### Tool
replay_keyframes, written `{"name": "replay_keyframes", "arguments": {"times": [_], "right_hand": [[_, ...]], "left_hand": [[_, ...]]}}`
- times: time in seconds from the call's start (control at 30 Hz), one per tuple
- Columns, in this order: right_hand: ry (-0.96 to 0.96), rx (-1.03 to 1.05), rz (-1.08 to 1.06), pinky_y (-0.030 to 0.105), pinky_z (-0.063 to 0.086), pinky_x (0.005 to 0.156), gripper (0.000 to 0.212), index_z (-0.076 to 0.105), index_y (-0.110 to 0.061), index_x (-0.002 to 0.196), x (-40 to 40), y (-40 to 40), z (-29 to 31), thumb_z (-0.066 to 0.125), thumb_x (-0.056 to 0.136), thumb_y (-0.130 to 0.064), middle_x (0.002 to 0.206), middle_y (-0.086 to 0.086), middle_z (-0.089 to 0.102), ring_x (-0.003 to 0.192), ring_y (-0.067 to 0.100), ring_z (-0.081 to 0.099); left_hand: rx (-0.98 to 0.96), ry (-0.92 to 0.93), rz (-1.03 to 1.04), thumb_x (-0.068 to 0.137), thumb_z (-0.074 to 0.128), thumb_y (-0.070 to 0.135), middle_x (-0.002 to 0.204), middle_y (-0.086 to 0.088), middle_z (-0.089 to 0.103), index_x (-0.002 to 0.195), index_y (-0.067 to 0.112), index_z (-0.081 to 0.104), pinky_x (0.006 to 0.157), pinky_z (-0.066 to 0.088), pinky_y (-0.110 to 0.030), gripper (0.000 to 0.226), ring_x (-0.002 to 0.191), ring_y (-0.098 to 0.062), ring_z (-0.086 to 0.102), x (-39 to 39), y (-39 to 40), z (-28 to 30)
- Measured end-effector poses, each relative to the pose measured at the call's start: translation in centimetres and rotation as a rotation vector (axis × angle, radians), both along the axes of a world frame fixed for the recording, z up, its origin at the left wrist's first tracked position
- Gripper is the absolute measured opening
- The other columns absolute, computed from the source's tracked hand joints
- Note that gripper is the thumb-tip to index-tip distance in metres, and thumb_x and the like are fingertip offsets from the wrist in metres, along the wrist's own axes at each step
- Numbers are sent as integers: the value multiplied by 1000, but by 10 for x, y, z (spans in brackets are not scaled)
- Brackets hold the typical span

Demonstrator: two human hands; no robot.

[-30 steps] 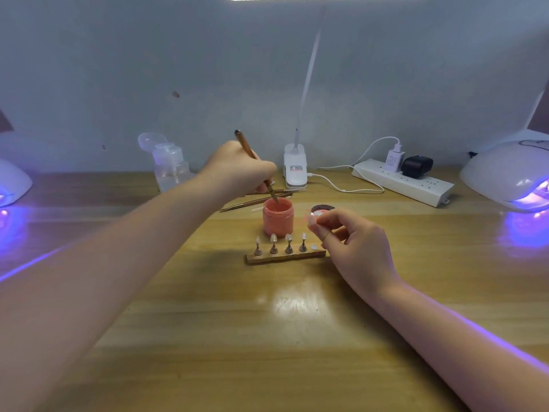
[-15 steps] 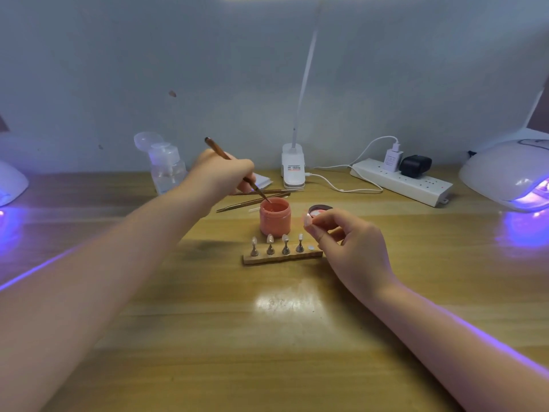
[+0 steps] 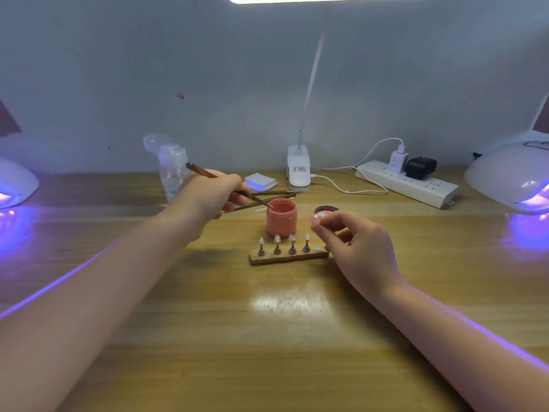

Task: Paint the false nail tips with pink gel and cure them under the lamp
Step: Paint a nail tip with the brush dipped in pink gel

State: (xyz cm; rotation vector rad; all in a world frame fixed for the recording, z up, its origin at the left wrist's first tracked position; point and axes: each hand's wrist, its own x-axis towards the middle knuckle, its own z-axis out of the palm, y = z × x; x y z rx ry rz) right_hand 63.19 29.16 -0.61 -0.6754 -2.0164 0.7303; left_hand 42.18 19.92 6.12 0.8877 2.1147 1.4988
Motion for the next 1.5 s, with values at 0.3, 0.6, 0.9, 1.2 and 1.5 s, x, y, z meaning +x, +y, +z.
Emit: {"name": "replay_keyframes", "arguments": {"times": [0.3, 0.6, 0.9, 1.2, 1.5], "right_hand": [[47, -7, -5, 43, 54, 68, 7, 73, -18, 89, -1, -1, 0, 70, 86, -24, 77, -8, 70, 66, 15, 67], [88, 14, 45, 40, 56, 65, 9, 72, -15, 92, -1, -2, -1, 70, 85, -21, 85, -3, 71, 67, 13, 68], [91, 33, 63, 15, 52, 58, 6, 69, -19, 92, -2, 2, -4, 70, 86, -16, 87, -5, 71, 64, 4, 67], [84, 38, 77, 32, 56, 61, 12, 70, -13, 95, -1, 2, -4, 68, 87, -22, 83, -5, 70, 65, 7, 68], [69, 38, 82, 37, 57, 61, 15, 70, -12, 98, -1, 2, -4, 66, 89, -24, 82, -5, 70, 65, 8, 68]], "left_hand": [[493, 116, -207, 88, 58, 14, 79, 5, 73, 96, 23, 67, 64, 53, -20, 15, 72, -7, 67, 57, -32, -28], [473, 522, -309, 85, 59, 9, 100, 5, 70, 103, 18, 66, 76, 53, -20, 22, 90, -10, 67, 84, -46, -49], [493, 602, -319, 81, 54, 21, 80, -3, 67, 88, 6, 68, 69, 50, -31, 23, 76, -17, 61, 81, -49, -52], [468, 599, -308, 86, 60, 12, 90, -3, 70, 99, 9, 70, 73, 52, -30, 16, 84, -16, 65, 82, -47, -54], [499, 558, -267, 89, 58, 15, 94, 4, 70, 104, 13, 68, 74, 48, -16, 18, 88, -8, 65, 83, -47, -55]]}}
